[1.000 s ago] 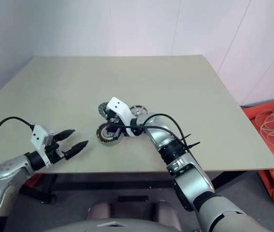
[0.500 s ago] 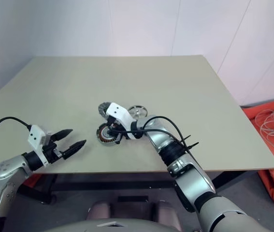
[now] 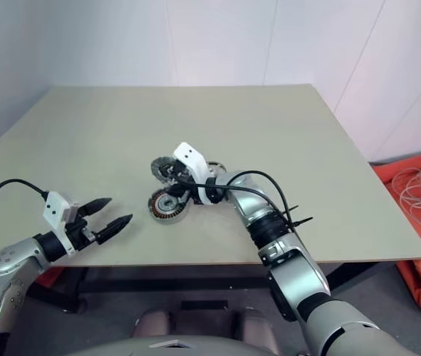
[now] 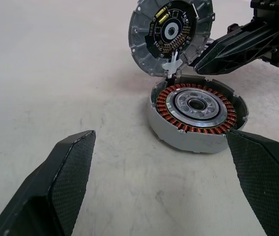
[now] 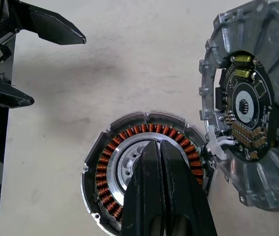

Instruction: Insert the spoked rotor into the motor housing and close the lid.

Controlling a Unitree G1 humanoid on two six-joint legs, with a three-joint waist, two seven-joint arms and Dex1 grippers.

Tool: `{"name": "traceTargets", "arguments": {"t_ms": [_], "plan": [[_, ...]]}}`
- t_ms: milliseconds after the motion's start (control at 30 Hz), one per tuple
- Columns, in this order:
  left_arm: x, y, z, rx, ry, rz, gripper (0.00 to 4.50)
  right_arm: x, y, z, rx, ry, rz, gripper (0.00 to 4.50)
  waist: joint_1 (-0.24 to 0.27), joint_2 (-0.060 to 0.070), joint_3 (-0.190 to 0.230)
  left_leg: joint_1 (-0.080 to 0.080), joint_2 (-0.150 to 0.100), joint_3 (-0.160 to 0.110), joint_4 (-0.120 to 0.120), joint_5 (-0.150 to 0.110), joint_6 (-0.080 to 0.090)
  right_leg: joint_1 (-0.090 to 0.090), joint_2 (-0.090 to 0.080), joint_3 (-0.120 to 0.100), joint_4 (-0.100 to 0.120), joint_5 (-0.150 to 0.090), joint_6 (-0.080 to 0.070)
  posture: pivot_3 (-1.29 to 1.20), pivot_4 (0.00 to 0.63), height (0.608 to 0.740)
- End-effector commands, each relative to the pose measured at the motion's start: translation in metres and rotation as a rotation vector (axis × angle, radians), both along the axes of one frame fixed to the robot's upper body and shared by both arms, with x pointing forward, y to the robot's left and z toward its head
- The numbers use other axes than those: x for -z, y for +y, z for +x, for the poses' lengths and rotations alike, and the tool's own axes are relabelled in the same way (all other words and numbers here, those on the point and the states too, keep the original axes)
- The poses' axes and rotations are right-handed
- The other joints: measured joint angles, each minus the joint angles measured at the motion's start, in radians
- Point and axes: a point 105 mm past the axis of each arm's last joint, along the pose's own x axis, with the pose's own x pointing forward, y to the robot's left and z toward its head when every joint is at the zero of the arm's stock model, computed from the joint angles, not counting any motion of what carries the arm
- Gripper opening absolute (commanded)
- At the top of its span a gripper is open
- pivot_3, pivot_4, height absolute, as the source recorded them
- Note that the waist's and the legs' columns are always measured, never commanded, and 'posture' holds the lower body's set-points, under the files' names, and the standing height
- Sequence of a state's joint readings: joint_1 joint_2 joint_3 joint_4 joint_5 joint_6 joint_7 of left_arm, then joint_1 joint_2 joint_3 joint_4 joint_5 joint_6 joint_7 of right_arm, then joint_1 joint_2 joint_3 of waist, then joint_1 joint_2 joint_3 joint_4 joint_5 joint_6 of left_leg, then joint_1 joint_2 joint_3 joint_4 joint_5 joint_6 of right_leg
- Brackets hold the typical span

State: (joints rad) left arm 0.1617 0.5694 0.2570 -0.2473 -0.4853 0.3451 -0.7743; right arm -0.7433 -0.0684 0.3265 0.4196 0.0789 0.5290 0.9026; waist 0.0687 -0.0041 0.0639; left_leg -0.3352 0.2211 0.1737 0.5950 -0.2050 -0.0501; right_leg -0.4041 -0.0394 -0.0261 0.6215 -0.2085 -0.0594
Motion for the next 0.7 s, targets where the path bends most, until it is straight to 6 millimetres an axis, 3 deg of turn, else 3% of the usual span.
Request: {"name": "traceTargets", "arguments": {"t_ms": [33,167,233,400,567,700], "plan": [[-0.014,-0.003,0.005,0.011,-0.059,0.007,4.5,-0.001,0.012,-0.004,-0.035,-0.029,-0.006,0.03,0.0,0.0,0.0,0.0,0.0,0.0,0.0,0.0,0.0,0.0,0.0,0.0,0.0,0.0,0.0,0.0,0.0,0.74],[-0.014,-0.006,0.007,0.016,-0.062,0.002,4.5,0.023,0.011,-0.007,-0.047,-0.023,-0.087,0.03,0.0,0.0,0.0,0.0,0.0,0.0,0.0,0.0,0.0,0.0,0.0,0.0,0.0,0.0,0.0,0.0,0.0,0.74],[-0.014,-0.006,0.007,0.017,-0.064,0.0,4.5,0.022,0.009,-0.008,-0.049,-0.018,-0.078,0.03,0.0,0.0,0.0,0.0,0.0,0.0,0.0,0.0,0.0,0.0,0.0,0.0,0.0,0.0,0.0,0.0,0.0,0.74],[-0.014,-0.006,0.006,0.015,-0.066,0.002,4.5,-0.011,0.003,-0.007,-0.053,-0.036,0.041,0.03,0.002,0.0,0.0,0.0,0.0,0.0,0.0,0.0,0.0,0.0,0.0,0.0,0.0,0.0,0.0,0.0,0.0,0.74],[-0.012,-0.003,0.004,0.011,-0.059,-0.001,4.5,-0.05,-0.025,-0.017,-0.054,-0.045,0.108,0.03,0.005,0.0,0.0,-0.001,0.0,0.0,0.0,0.0,0.0,0.001,0.0,0.0,-0.001,0.0,0.0,0.0,0.0,0.74],[-0.01,-0.004,0.004,0.014,-0.052,-0.008,4.5,-0.065,-0.054,-0.023,0.003,0.033,0.159,0.03,0.006,0.0,0.0,0.0,0.0,0.0,-0.001,0.0,0.0,0.001,0.0,0.0,-0.001,0.0,0.0,0.0,0.0,0.74]]}}
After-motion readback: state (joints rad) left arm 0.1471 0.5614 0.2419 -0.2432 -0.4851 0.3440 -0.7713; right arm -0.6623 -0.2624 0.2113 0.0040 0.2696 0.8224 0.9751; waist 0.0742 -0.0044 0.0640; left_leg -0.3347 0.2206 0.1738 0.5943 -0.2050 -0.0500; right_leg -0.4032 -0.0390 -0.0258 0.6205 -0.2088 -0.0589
